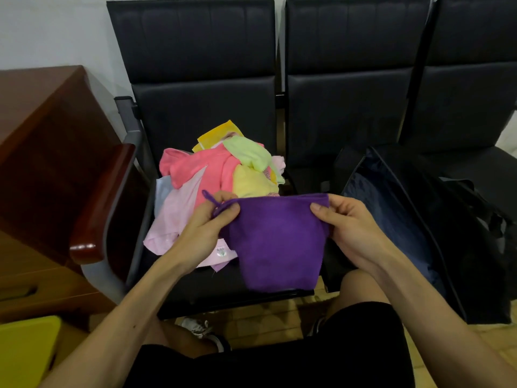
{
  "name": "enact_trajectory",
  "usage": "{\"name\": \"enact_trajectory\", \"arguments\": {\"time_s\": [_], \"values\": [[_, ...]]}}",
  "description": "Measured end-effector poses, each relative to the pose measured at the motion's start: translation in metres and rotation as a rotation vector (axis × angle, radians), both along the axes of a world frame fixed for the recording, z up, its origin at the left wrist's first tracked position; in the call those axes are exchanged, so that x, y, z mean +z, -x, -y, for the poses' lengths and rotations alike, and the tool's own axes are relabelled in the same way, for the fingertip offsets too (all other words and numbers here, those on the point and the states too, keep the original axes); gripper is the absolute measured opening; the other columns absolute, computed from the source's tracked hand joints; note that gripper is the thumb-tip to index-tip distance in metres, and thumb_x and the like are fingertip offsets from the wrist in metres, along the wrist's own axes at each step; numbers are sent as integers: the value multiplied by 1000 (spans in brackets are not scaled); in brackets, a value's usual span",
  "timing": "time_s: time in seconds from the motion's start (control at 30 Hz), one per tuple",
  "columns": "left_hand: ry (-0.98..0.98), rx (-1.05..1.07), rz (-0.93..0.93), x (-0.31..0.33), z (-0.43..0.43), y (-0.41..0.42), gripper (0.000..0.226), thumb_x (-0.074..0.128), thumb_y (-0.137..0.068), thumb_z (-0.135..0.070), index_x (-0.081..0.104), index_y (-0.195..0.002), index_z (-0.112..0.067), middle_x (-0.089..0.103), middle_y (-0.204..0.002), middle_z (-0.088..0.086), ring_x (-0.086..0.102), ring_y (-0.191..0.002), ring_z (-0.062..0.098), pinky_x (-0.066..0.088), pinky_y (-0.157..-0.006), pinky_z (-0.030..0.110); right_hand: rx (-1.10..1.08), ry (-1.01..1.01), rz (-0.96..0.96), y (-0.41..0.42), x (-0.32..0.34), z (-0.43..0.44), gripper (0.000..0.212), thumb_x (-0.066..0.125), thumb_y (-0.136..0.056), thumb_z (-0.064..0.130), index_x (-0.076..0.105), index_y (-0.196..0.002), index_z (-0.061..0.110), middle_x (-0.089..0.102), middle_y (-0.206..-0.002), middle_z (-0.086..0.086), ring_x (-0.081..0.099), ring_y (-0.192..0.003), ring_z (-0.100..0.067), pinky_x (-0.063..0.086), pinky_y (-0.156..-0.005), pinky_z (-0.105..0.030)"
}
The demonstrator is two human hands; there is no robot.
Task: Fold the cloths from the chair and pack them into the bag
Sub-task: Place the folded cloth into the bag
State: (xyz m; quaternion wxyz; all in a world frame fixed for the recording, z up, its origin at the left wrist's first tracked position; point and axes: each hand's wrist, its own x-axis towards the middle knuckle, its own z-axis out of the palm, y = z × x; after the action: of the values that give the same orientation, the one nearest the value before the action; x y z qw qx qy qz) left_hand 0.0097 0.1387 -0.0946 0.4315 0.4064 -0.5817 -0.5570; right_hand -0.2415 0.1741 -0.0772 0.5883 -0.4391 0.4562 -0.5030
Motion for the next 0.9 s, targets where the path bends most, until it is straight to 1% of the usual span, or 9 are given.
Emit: {"name": "enact_trajectory", "arguments": {"time_s": [0.17, 0.27, 0.37, 0.43, 0.53, 0.63, 0.73, 0.8, 0.9], "values": [[-18, 104, -82, 20, 4, 38, 24, 54, -101, -23, 63, -111, -3, 68, -100, 6, 64, -97, 16, 52, -90, 33, 72, -129, 380, -6, -8, -4, 48, 85, -55, 51, 82, -92, 21, 76, -102, -3, 74, -92, -14, 59, -71, -26], [-157, 167, -115, 23, 13, 47, 19, 53, -102, -23, 67, -110, -12, 72, -96, 2, 70, -86, 9, 58, -76, 25, 177, -328, 338, -26, -50, -22, 82, 101, -25, 44, 79, -96, 8, 77, -94, -9, 75, -81, -17, 59, -66, -28], [-387, 179, -97, 14, 24, 38, 20, 57, -100, -29, 68, -105, -13, 72, -85, 2, 71, -67, 7, 56, -59, 20, 243, -384, 287, -32, -64, -30, 71, 102, -38, 30, 77, -100, 5, 76, -100, -13, 74, -87, -22, 60, -72, -32], [-582, 201, -190, 1, 27, 28, 24, 60, -97, -35, 69, -101, -13, 74, -79, 1, 71, -66, 11, 57, -64, 24, 233, -325, 317, -30, -59, -26, 60, 100, -47, 30, 78, -100, 10, 75, -104, -14, 74, -93, -24, 60, -77, -34], [-707, 240, -550, -20, 22, 21, 53, 56, -93, -54, 64, -123, -12, 75, -109, 7, 71, -102, 22, 58, -87, 38, 191, -283, 318, -31, -44, -19, 53, 96, -57, 28, 77, -105, 17, 74, -108, -13, 72, -96, -27, 59, -78, -37], [-718, 175, -804, -36, 1, 26, 83, 55, -81, -68, 54, -138, -7, 60, -138, 14, 59, -126, 28, 47, -103, 43, 135, -265, 298, -35, -31, -17, 19, 77, -72, 15, 80, -89, 22, 75, -93, -8, 74, -82, -21, 60, -68, -32], [-809, 62, -894, -53, -19, 37, 107, 54, -72, -82, 47, -146, -5, 46, -151, 16, 51, -134, 32, 37, -113, 46, 95, -260, 398, -38, -24, -15, 27, 71, -73, 7, 72, -100, 13, 75, -91, -10, 74, -77, -21, 60, -63, -31], [-892, -22, -861, -54, -30, 45, 120, 57, -64, -90, 47, -144, -1, 38, -155, 21, 41, -140, 37, 32, -117, 52, 87, -260, 453, -37, -25, -12, 42, 84, -66, 11, 71, -106, 10, 75, -96, -12, 74, -82, -23, 60, -66, -32], [-989, -62, -781, -54, -39, 55, 110, 61, -60, -82, 62, -129, 3, 58, -135, 25, 63, -116, 40, 55, -93, 52, 124, -255, 453, -34, -24, -10, 66, 99, -44, 17, 74, -105, 14, 74, -102, -12, 74, -88, -24, 60, -69, -35]]}}
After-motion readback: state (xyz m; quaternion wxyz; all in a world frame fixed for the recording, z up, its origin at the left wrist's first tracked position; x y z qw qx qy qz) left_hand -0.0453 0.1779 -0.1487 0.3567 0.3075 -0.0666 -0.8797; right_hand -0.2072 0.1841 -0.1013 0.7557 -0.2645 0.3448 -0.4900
